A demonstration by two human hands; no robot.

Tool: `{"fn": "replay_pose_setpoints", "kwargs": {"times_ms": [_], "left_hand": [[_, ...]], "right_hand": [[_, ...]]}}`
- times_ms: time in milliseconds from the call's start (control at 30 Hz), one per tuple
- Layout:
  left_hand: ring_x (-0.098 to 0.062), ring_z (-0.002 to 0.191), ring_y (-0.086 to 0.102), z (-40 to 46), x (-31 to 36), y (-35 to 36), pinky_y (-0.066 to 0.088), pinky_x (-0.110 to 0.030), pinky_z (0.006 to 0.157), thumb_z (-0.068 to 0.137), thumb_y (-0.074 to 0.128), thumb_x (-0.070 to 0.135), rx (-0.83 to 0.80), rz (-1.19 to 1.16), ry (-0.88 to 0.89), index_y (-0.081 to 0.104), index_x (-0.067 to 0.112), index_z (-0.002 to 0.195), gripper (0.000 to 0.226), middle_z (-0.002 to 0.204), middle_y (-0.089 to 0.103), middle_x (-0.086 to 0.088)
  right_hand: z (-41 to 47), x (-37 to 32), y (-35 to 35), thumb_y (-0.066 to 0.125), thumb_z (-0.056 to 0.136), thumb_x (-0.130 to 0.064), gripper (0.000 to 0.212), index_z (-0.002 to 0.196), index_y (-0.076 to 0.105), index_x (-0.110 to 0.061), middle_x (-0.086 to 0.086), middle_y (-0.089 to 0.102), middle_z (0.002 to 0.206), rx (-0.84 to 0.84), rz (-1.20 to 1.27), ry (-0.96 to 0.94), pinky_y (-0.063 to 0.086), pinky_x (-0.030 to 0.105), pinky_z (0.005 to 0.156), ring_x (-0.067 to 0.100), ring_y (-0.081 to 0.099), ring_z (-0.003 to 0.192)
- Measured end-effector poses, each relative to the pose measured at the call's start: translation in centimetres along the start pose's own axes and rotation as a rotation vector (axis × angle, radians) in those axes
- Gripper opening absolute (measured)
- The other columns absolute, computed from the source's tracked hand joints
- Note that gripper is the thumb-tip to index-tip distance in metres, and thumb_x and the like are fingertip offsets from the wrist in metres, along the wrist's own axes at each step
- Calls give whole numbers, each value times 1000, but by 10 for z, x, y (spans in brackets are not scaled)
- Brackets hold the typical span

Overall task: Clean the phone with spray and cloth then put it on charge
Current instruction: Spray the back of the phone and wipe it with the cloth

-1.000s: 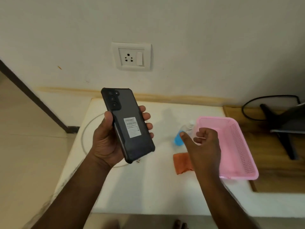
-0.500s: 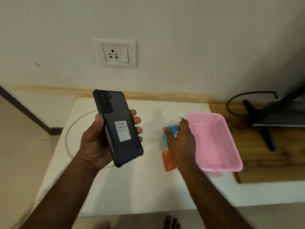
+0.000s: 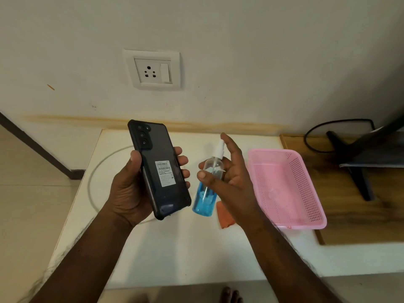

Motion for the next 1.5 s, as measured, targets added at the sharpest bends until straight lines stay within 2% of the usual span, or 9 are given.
{"fn": "replay_pose_setpoints", "kwargs": {"times_ms": [133,267,367,600,767,1033,1200,1333,1500], "left_hand": [[-32,107,68,2,0,1,55,-48,92,73,78,58,5,32,16,61,9,133,80,124,67,-15],[-35,105,65,3,1,-6,55,-49,91,68,82,58,99,43,38,53,5,139,93,125,63,-20],[-36,105,65,4,-1,-8,54,-49,90,71,81,58,137,65,34,55,5,137,89,126,62,-21],[-35,103,63,3,4,-10,54,-47,91,75,76,61,154,52,58,57,5,134,84,124,63,-20],[-33,100,63,1,14,-15,54,-46,90,76,73,63,154,-16,90,52,4,137,87,123,62,-19],[-32,99,66,2,12,-23,55,-46,91,77,70,66,161,6,96,63,10,130,77,122,67,-15],[-31,99,65,3,10,-19,55,-45,91,78,70,64,151,2,72,63,9,130,76,121,66,-15],[-34,98,64,4,4,-15,55,-47,89,75,75,62,132,12,22,57,3,133,85,122,63,-20],[-35,99,63,3,-8,-9,54,-47,88,70,79,62,105,60,-80,54,1,138,95,126,62,-22]], "right_hand": [[-3,2,4,68,82,-35,66,134,33,-56,0,60,113,11,76,28,57,36,88,23,65,105],[-6,-2,11,65,88,-40,64,140,30,-56,7,57,109,-23,96,21,59,36,64,25,69,65],[-7,-12,10,66,86,-41,73,139,22,-66,-7,61,101,-18,-7,-46,57,30,53,24,68,58],[-14,-20,10,66,84,-44,68,138,29,-63,-11,62,91,-125,-146,-66,57,31,54,22,66,58],[-19,-22,12,76,74,-35,81,132,30,-70,-33,60,102,-199,-357,-59,56,20,52,21,66,62],[-22,-24,16,72,80,-21,86,131,26,-73,-54,42,109,-188,-555,-150,47,3,55,-17,55,90],[-20,-26,5,72,82,-21,82,126,27,-73,-31,59,103,-43,-557,-172,47,3,60,-4,61,81],[-16,-27,-8,73,84,-20,86,127,24,-75,-41,59,93,101,-528,-174,34,-5,48,-11,60,84],[-14,-23,-16,70,85,-26,84,133,21,-72,-6,64,112,194,-600,-170,53,13,59,7,65,67]]}}
Point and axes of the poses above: each hand's wrist, its own z-axis towards the middle knuckle, its own y-axis out of the palm, x = y × z, the point moved 6 cm from there along z, towards the middle knuckle
